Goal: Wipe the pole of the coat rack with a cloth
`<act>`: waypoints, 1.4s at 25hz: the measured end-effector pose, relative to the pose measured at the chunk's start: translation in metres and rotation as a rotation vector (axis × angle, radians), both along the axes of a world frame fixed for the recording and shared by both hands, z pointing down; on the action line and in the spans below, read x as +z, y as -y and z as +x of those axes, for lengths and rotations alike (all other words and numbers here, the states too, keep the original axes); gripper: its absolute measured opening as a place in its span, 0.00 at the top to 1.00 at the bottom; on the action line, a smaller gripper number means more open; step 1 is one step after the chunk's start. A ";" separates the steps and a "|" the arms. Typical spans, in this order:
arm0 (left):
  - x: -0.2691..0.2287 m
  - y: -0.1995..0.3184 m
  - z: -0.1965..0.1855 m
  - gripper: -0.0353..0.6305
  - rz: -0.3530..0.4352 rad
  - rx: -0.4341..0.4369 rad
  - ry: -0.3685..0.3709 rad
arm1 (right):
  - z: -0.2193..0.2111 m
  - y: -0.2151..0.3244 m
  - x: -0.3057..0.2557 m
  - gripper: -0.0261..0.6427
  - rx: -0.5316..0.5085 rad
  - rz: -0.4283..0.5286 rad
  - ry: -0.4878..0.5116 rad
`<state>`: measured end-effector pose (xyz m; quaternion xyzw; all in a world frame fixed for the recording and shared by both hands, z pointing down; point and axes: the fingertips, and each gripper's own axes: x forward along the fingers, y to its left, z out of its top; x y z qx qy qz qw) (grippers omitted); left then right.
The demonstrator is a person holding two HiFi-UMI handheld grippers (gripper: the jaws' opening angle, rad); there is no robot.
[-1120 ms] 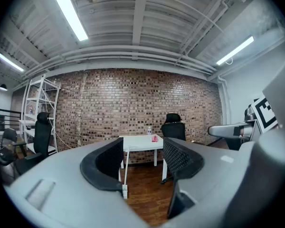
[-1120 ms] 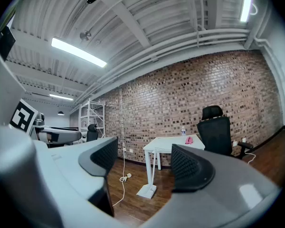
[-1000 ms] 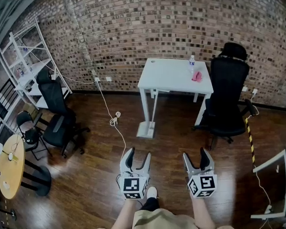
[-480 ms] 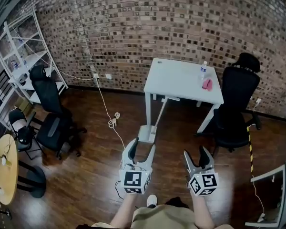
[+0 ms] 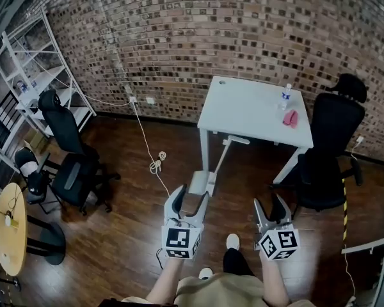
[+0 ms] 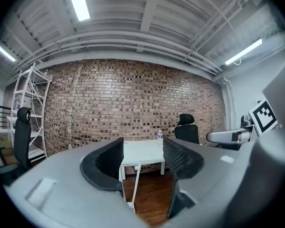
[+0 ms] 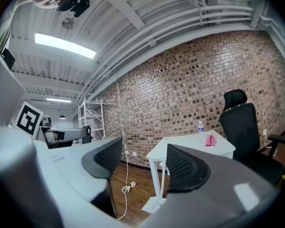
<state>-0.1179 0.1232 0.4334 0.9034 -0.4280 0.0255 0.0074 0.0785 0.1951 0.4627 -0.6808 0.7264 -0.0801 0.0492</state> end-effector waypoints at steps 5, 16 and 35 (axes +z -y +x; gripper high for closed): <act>-0.004 0.063 0.051 0.59 0.010 -0.027 0.002 | 0.046 0.068 -0.007 0.58 -0.059 0.027 0.001; -0.015 0.154 0.111 0.58 0.006 -0.102 0.054 | 0.090 0.186 0.012 0.58 -0.276 -0.046 0.046; 0.023 0.332 0.065 0.56 -0.028 0.041 0.011 | 0.059 0.343 0.082 0.58 -0.284 -0.217 -0.089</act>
